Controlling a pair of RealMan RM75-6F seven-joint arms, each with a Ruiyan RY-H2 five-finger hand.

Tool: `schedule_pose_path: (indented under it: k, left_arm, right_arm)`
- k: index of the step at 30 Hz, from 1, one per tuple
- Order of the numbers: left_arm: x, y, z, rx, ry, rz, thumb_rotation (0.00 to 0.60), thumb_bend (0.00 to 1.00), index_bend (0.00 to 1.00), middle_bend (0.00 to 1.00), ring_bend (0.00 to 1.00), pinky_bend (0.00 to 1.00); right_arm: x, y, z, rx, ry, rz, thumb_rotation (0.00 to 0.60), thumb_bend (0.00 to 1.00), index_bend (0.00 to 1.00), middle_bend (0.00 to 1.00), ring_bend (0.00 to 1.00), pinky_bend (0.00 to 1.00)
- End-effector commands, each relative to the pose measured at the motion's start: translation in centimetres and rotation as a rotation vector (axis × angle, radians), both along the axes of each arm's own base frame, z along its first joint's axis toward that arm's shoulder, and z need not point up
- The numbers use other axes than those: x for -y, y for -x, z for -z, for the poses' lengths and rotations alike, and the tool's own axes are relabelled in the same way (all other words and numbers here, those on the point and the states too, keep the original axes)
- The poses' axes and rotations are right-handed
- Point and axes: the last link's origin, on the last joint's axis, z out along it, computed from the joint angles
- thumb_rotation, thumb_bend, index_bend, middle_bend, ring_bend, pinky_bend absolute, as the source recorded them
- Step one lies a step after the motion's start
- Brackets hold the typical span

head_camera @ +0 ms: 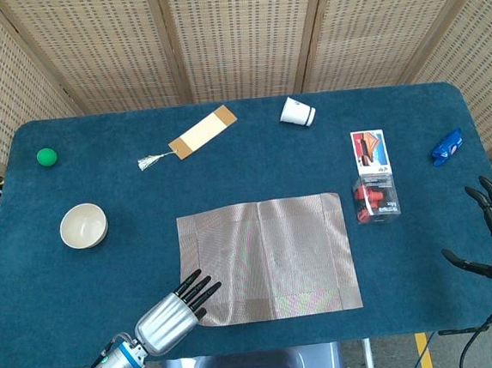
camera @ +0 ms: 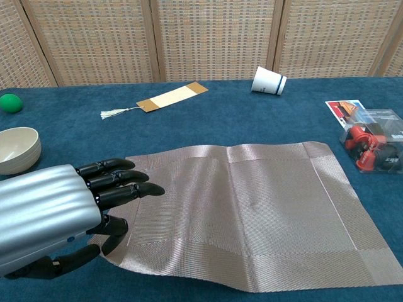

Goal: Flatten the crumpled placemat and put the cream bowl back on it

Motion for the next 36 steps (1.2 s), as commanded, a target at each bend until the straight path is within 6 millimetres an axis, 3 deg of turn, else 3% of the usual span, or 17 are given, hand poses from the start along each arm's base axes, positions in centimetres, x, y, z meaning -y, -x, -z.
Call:
schedule_pose_path:
  k: [1, 6, 7, 11, 14, 24, 29, 36]
  left_arm:
    - [0.1, 0.0, -0.1, -0.005, 0.002, 0.004, 0.6, 0.56, 0.64, 0.0, 0.0, 0.0]
    - [0.0, 0.3, -0.4, -0.021, -0.015, 0.014, 0.6, 0.55, 0.58, 0.0, 0.0, 0.0]
    - [-0.1, 0.4, -0.4, -0.024, -0.017, 0.014, 0.6, 0.53, 0.54, 0.0, 0.0, 0.0]
    - [-0.3, 0.6, -0.8, -0.024, -0.021, 0.002, 0.6, 0.29, 0.21, 0.0, 0.0, 0.0]
    - [-0.5, 0.6, -1.2, -0.006, -0.024, -0.012, 0.6, 0.22, 0.12, 0.0, 0.0, 0.0]
    - [-1.3, 1.0, -3.1, 0.075, -0.07, -0.071, 0.6, 0.19, 0.1, 0.0, 0.0, 0.0]
    - [-4.0, 3.6, -4.7, 0.101, -0.179, -0.216, 0.6, 0.19, 0.14, 0.0, 0.0, 0.0]
    - [-6.9, 6.9, -6.7, 0.132, -0.299, -0.367, 0.6, 0.2, 0.27, 0.0, 0.0, 0.0]
  right_arm:
    - [0.0, 0.0, 0.0, 0.0, -0.002, 0.0, 0.6, 0.26, 0.14, 0.0, 0.0, 0.0]
    - [-0.1, 0.0, 0.1, 0.0, -0.007, 0.002, 0.6, 0.26, 0.14, 0.0, 0.0, 0.0]
    - [-0.1, 0.0, 0.1, 0.0, -0.007, 0.002, 0.6, 0.26, 0.14, 0.0, 0.0, 0.0]
    - [-0.1, -0.1, 0.1, 0.001, -0.009, 0.001, 0.6, 0.26, 0.14, 0.0, 0.0, 0.0]
    - [-0.1, -0.1, 0.1, 0.0, -0.009, 0.002, 0.6, 0.26, 0.14, 0.0, 0.0, 0.0]
    - [-0.3, -0.2, 0.3, -0.008, -0.02, -0.002, 0.6, 0.26, 0.14, 0.0, 0.0, 0.0]
    - [-0.3, -0.2, 0.3, -0.008, -0.027, 0.001, 0.6, 0.26, 0.14, 0.0, 0.0, 0.0]
    - [-0.2, -0.2, 0.8, -0.026, -0.044, 0.006, 0.6, 0.26, 0.14, 0.0, 0.0, 0.0]
